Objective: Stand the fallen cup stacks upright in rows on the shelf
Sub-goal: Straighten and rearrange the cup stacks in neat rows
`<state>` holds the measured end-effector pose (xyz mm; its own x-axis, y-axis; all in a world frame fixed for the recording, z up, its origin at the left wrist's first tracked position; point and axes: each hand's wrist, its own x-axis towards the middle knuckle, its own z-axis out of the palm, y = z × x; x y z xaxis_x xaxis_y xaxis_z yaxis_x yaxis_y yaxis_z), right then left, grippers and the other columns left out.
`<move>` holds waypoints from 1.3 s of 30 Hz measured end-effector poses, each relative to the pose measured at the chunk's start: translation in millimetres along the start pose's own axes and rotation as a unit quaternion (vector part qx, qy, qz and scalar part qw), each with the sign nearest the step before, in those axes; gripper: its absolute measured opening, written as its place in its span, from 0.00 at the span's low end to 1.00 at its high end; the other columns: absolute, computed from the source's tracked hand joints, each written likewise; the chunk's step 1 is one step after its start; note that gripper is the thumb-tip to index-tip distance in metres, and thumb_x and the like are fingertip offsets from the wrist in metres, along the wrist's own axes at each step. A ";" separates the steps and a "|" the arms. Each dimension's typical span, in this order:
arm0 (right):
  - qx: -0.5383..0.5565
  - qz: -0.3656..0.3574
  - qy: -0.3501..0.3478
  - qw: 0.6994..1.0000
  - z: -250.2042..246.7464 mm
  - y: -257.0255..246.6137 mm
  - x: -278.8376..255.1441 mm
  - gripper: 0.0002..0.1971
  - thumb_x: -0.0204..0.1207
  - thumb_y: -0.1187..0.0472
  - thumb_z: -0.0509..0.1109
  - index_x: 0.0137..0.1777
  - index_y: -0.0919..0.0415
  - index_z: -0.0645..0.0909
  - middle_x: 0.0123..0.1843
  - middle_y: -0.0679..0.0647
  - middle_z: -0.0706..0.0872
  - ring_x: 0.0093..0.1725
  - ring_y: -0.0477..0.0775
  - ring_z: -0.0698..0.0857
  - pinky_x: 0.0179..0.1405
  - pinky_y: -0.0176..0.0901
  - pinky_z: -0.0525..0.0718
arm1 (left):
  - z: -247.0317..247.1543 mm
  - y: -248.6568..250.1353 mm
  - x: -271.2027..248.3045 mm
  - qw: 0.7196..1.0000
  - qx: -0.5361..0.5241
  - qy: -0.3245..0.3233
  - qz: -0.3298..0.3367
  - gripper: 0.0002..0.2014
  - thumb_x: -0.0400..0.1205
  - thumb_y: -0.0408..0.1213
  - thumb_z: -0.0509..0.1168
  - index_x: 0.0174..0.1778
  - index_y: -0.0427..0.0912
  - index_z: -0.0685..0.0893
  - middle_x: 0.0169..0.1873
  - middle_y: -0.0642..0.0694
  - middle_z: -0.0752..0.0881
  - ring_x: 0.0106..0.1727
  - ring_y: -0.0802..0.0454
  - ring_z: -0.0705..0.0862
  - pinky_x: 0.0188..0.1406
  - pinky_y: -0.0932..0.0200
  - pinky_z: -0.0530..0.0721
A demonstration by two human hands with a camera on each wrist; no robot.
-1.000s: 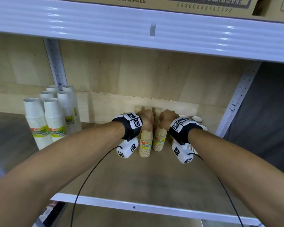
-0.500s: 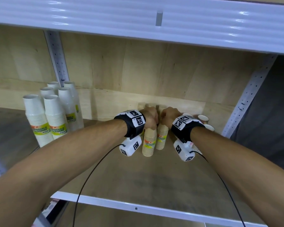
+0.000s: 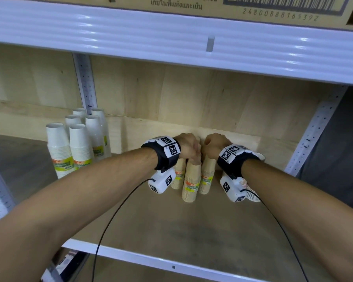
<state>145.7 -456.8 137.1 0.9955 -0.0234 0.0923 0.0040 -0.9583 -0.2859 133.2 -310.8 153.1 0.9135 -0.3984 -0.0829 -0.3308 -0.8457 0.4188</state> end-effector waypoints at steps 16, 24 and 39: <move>0.022 -0.179 0.053 0.982 -17.1 -162.8 -12.5 0.11 0.75 0.59 0.66 0.56 0.56 0.84 0.56 0.54 0.84 0.51 0.59 0.85 0.51 0.48 0.86 | -145.5 -81.6 -102.7 0.977 0.070 0.175 -0.096 0.14 0.81 0.45 0.69 0.59 0.44 0.88 0.58 0.50 0.83 0.54 0.51 0.81 0.49 0.59 0.78; 0.104 -0.279 0.033 0.954 -12.2 -251.4 -31.5 0.18 0.80 0.43 0.61 0.50 0.56 0.84 0.50 0.55 0.88 0.48 0.61 0.86 0.51 0.51 0.86 | -183.9 -145.2 -169.2 0.954 0.054 0.222 -0.194 0.13 0.81 0.43 0.70 0.57 0.41 0.89 0.42 0.51 0.82 0.46 0.47 0.82 0.50 0.52 0.87; 0.094 -0.303 -0.026 0.948 23.6 -303.8 -44.1 0.24 0.74 0.42 0.71 0.61 0.58 0.83 0.58 0.57 0.85 0.53 0.60 0.85 0.48 0.45 0.84 | -157.9 -207.6 -190.7 0.947 0.006 0.195 -0.256 0.16 0.78 0.43 0.74 0.60 0.47 0.85 0.53 0.45 0.83 0.49 0.45 0.86 0.35 0.57 0.87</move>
<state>102.9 -157.9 197.4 0.8082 0.5336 0.2490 0.5887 -0.7232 -0.3612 65.1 -3.2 224.8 0.9721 0.2247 0.0678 0.1793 -0.8973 0.4033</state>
